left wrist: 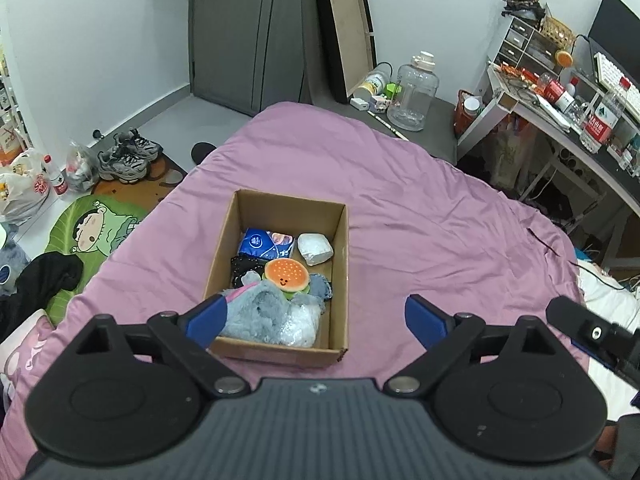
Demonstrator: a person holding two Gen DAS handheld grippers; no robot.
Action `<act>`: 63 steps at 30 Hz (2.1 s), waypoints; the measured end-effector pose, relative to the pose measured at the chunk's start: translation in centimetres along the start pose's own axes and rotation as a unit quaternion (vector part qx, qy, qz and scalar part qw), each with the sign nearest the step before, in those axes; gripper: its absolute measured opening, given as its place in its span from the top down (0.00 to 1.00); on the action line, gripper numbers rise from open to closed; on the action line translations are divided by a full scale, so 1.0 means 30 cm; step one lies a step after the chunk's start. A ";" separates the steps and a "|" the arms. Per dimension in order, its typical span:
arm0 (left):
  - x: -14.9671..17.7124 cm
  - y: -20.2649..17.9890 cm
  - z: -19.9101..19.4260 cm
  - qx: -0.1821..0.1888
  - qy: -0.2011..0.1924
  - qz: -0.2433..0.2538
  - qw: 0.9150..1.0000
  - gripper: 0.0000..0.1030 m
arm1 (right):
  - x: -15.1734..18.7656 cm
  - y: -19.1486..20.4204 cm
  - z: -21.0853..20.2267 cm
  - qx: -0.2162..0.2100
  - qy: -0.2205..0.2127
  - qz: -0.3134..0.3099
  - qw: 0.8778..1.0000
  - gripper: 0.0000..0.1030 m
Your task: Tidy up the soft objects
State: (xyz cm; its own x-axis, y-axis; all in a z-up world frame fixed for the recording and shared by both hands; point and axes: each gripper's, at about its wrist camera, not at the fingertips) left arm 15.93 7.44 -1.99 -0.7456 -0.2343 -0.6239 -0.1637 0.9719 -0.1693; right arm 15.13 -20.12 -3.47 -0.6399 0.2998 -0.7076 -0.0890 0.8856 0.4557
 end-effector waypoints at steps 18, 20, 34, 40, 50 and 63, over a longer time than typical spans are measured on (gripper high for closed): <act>0.083 -0.053 -0.201 -0.005 -0.033 0.007 0.999 0.00 | -0.032 -0.009 -0.149 -0.004 0.005 -0.070 0.998 0.00; 0.092 -0.059 -0.220 -0.002 -0.037 0.011 0.999 0.00 | -0.032 -0.008 -0.166 0.002 0.010 -0.079 0.997 0.00; 0.194 -0.077 -0.362 -0.004 -0.068 0.026 0.997 0.00 | 0.008 -0.026 -0.285 0.023 0.032 -0.148 0.988 0.00; 0.243 -0.067 -0.396 -0.005 -0.073 0.026 0.997 0.00 | 0.021 -0.051 -0.311 0.023 0.030 -0.148 0.988 0.00; 0.305 -0.061 -0.393 -0.010 -0.069 0.027 0.997 0.00 | 0.047 -0.111 -0.363 0.025 0.025 -0.154 0.987 0.00; 0.345 -0.087 -0.412 -0.016 -0.069 0.040 0.997 0.00 | 0.073 -0.102 -0.414 0.030 0.022 -0.186 0.982 0.00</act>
State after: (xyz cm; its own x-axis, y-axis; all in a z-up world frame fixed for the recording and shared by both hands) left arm 0.65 2.79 1.44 -0.6619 -0.1559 -0.7333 -0.1307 0.9872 -0.0919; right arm 4.52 -26.57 0.28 -0.6049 -0.0627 -0.7938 -0.2783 0.9507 0.1370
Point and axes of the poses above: each gripper's, at about its wrist camera, not at the fingertips, and z roughly the way its jaws point, y to its left, x to its underside, and after that the axes turned 2 degrees about -y, right-handed
